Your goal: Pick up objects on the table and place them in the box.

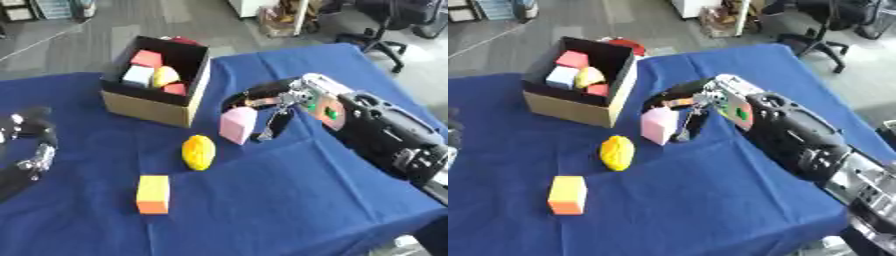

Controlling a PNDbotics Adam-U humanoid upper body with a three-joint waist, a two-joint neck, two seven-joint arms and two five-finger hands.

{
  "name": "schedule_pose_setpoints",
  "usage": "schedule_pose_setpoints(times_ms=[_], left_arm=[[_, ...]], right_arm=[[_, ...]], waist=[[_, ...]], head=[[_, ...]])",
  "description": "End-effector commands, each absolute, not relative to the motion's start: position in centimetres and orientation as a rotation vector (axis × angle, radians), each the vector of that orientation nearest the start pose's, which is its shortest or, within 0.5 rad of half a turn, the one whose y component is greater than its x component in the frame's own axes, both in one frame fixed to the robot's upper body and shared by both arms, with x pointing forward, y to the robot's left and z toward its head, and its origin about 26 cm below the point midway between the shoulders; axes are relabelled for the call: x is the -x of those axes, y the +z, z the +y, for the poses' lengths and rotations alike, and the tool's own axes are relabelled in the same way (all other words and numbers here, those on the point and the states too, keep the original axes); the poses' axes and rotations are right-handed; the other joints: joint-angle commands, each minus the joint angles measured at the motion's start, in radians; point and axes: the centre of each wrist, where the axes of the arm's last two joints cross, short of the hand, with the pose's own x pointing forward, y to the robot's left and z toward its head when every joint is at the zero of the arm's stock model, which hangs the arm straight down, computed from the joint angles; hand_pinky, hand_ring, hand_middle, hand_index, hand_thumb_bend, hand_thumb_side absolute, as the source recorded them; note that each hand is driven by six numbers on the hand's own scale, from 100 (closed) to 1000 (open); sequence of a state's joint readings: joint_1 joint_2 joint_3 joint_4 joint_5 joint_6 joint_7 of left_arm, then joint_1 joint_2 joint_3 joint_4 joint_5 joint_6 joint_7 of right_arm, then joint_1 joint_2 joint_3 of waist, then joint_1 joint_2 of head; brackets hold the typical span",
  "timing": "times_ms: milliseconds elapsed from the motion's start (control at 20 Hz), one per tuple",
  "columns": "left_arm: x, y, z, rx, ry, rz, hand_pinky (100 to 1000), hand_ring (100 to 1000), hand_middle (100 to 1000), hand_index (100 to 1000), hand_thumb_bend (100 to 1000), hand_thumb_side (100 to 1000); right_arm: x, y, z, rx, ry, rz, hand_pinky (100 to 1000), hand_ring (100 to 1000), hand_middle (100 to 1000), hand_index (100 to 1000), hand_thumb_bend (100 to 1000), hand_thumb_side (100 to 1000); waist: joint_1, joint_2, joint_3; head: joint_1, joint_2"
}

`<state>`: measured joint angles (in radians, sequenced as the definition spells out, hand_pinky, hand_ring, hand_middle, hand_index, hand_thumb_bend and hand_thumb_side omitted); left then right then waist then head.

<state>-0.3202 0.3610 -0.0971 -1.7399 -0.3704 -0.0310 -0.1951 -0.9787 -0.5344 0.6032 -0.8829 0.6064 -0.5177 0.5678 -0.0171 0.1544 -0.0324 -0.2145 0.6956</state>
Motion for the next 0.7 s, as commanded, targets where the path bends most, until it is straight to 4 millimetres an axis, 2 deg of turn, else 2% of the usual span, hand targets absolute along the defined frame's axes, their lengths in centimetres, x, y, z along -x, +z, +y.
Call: schedule_pose_setpoints(times_ms=[50,300,400,500,550,650,700], left_arm=[[-33.1,15.9,26.4,-0.378,-0.877,-1.943,762,683,644,869,100,658],[-32.9,16.2,26.7,-0.302,-0.834,-1.945,762,682,643,869,100,658],[-32.9,16.2,26.9,-0.27,-0.815,-1.945,762,682,643,869,100,660],[-32.8,16.3,27.0,-0.241,-0.8,-1.944,762,681,643,869,100,662],[-32.8,16.3,27.1,-0.227,-0.791,-1.944,762,681,643,869,100,662],[-32.8,16.3,27.3,-0.205,-0.775,-1.943,762,681,642,869,100,664],[-32.8,16.3,27.4,-0.198,-0.77,-1.942,761,681,642,869,100,665]], right_arm=[[-48.0,16.6,-26.6,0.45,2.197,-1.165,987,1000,1000,1000,342,100],[-48.6,16.8,-26.7,0.421,2.245,-1.12,971,1000,986,1000,281,111],[-48.8,16.8,-26.3,0.409,2.249,-1.111,945,943,901,976,236,116],[-48.9,16.9,-26.0,0.403,2.251,-1.105,924,887,808,905,208,122],[-49.0,16.9,-25.8,0.406,2.251,-1.111,907,848,722,832,189,119],[-49.1,17.2,-25.6,0.424,2.242,-1.155,886,802,608,749,165,116],[-49.1,17.4,-25.5,0.436,2.233,-1.186,881,788,580,726,160,115]], waist=[[-0.012,-0.028,-0.004],[-0.004,-0.028,-0.003],[-0.001,-0.028,-0.003],[0.001,-0.028,-0.003],[0.001,-0.028,-0.002],[0.002,-0.028,-0.001],[0.002,-0.029,-0.001]], head=[[0.003,0.003],[-0.001,0.0],[-0.003,0.0],[-0.004,0.0],[-0.005,-0.001],[-0.006,-0.002],[-0.006,-0.001]])
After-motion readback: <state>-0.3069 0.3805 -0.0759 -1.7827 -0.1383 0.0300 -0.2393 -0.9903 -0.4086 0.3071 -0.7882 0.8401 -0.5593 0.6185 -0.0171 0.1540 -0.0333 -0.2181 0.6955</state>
